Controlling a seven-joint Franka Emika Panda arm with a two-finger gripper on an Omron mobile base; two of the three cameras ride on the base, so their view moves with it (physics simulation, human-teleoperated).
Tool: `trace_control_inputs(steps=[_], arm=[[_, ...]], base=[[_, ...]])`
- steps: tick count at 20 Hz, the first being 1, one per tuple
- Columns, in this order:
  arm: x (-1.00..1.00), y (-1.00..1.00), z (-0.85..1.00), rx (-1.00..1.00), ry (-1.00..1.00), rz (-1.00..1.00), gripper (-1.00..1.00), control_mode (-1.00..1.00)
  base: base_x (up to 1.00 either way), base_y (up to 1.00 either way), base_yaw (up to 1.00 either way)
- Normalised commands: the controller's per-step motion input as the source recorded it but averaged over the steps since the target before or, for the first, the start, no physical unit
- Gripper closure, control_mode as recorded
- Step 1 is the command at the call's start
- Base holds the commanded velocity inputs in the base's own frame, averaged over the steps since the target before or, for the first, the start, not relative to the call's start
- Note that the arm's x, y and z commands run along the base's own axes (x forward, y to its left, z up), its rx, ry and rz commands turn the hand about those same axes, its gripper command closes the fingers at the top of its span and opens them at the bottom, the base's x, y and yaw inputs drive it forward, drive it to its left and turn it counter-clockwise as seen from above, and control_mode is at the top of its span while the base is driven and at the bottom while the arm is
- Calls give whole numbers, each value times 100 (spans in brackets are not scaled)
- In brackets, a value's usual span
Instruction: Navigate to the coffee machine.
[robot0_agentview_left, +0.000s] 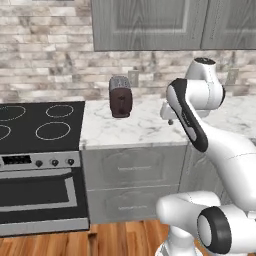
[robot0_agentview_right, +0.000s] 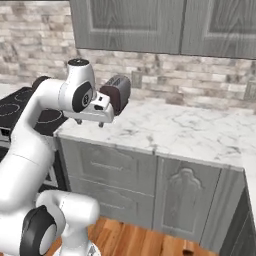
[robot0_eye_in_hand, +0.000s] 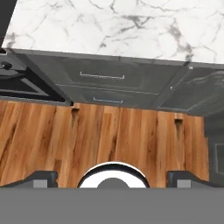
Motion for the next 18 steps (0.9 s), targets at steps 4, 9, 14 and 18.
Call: trace_control_inputs(steps=[4, 9, 14, 18], arm=[[0, 0, 0, 0, 0, 0, -100, 100], [0, 0, 0, 0, 0, 0, -100, 100], [0, 0, 0, 0, 0, 0, -100, 100], [0, 0, 0, 0, 0, 0, -100, 100]], base=[[-22, 0, 59], [-11, 0, 75], [-10, 0, 72], [-2, 0, 66]])
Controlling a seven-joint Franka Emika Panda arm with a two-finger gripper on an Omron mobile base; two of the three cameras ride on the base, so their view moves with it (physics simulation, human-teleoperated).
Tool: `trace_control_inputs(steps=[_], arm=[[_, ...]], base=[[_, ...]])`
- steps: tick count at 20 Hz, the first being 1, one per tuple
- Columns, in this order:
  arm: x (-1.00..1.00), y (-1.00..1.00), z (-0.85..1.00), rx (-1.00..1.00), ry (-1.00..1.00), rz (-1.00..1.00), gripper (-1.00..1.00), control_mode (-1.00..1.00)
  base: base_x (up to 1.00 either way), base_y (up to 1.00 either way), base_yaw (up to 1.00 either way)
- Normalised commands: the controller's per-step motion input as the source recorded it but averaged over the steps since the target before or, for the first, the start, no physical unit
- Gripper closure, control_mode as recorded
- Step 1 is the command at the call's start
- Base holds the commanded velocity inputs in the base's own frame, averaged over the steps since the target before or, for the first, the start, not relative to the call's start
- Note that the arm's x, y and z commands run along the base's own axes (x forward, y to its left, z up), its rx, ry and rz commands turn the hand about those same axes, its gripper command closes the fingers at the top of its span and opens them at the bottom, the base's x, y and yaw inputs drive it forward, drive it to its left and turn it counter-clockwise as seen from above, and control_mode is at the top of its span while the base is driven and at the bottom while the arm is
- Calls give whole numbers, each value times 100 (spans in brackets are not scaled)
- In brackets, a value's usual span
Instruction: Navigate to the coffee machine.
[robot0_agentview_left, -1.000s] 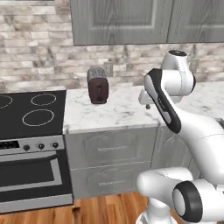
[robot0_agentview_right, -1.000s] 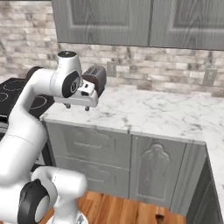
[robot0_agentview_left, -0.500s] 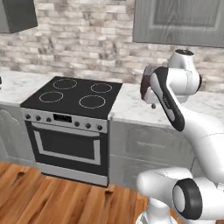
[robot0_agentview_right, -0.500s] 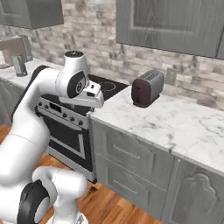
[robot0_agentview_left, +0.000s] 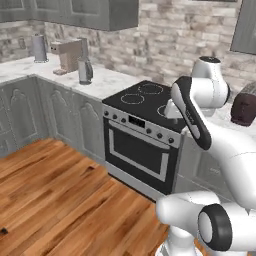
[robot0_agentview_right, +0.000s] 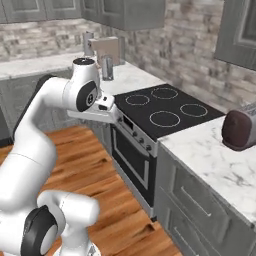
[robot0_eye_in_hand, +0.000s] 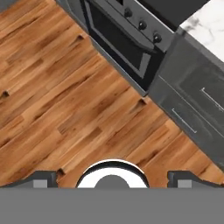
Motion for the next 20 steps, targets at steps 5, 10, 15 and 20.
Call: trace_control_inputs(steps=[5, 10, 15, 20], arm=[[0, 0, 0, 0, 0, 0, -100, 100], [0, 0, 0, 0, 0, 0, -100, 100], [0, 0, 0, 0, 0, 0, -100, 100], [0, 0, 0, 0, 0, 0, -100, 100]], base=[[0, 1, 62], [3, 1, 58], [10, 0, 50], [77, 2, 13]])
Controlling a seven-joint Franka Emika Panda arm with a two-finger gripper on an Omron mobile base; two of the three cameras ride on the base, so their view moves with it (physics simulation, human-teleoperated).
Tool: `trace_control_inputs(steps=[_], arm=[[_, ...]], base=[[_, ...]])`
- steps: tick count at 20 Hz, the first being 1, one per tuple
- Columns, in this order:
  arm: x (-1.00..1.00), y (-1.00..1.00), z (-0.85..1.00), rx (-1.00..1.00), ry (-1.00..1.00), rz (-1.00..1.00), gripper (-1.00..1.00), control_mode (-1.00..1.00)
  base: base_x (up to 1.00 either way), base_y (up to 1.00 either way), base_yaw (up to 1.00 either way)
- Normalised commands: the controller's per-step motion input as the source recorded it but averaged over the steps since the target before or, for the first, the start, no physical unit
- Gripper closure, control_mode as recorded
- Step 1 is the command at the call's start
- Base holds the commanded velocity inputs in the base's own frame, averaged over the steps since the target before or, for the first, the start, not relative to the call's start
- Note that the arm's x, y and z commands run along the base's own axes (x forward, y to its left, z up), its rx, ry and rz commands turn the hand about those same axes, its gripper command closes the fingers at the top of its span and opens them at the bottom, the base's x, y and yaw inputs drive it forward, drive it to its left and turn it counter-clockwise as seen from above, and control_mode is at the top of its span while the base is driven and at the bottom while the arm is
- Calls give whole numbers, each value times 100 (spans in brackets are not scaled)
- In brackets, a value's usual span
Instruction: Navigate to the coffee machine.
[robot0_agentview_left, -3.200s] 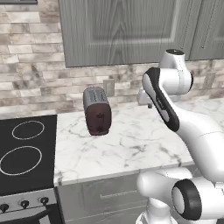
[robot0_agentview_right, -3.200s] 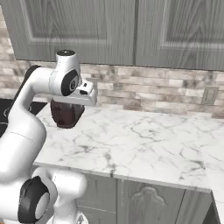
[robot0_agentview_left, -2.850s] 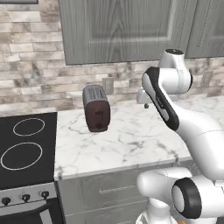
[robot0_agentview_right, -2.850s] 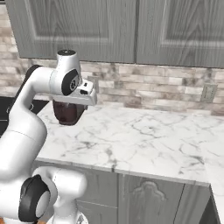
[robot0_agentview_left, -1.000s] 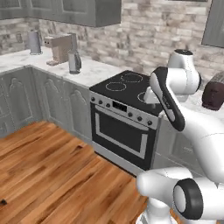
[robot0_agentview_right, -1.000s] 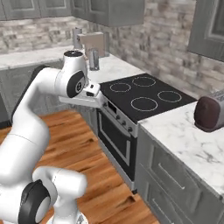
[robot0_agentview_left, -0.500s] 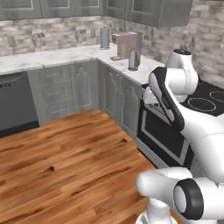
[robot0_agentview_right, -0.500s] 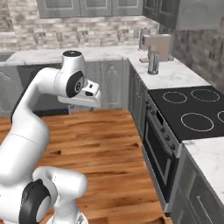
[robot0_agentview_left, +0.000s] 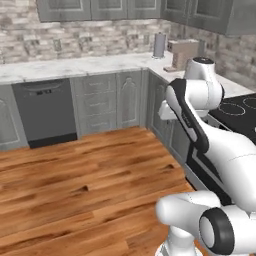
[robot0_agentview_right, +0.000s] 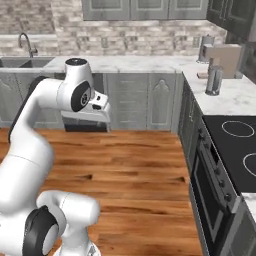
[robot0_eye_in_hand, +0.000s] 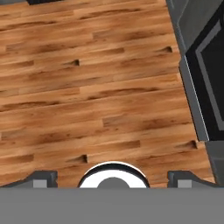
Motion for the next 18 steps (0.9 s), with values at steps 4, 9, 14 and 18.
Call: trace_control_inputs(steps=[4, 9, 14, 18], arm=[[0, 0, 0, 0, 0, 0, -100, 100], [0, 0, 0, 0, 0, 0, -100, 100], [0, 0, 0, 0, 0, 0, -100, 100], [0, 0, 0, 0, 0, 0, -100, 100]], base=[[100, 1, -9], [100, 1, -12], [100, 2, -12], [100, 4, -14]])
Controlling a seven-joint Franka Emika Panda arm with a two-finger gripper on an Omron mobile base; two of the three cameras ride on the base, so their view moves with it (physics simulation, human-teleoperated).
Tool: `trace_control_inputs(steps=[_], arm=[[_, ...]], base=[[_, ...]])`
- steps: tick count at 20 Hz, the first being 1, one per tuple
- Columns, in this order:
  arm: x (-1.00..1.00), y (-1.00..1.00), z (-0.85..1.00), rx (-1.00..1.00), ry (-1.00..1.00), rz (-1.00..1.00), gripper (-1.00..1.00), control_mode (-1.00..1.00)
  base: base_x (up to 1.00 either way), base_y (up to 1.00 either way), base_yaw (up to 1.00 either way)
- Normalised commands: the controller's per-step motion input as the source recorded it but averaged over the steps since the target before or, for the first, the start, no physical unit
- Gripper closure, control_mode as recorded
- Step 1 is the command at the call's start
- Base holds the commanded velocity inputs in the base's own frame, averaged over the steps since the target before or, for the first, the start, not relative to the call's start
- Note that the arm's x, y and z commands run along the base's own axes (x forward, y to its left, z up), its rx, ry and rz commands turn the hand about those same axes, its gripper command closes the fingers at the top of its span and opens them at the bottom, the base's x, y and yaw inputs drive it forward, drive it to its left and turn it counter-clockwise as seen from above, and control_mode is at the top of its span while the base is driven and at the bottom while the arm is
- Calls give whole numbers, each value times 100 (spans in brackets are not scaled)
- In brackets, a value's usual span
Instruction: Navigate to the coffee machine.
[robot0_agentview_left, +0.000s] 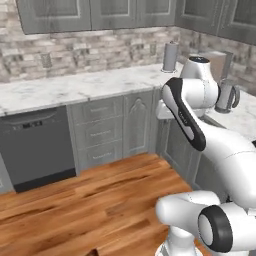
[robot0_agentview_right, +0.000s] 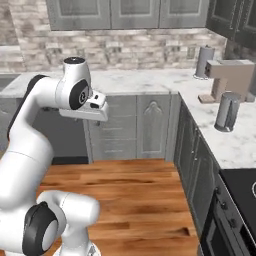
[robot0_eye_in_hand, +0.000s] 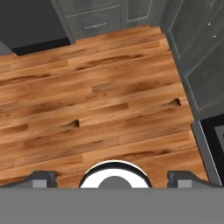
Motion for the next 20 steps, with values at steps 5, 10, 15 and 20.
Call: trace_control_inputs(steps=[5, 10, 15, 20], arm=[[0, 0, 0, 0, 0, 0, -100, 100], [0, 0, 0, 0, 0, 0, -100, 100], [0, 0, 0, 0, 0, 0, -100, 100], [0, 0, 0, 0, 0, 0, -100, 100]], base=[[100, 16, -20], [100, 25, -30], [100, 32, -46], [100, 39, -59]])
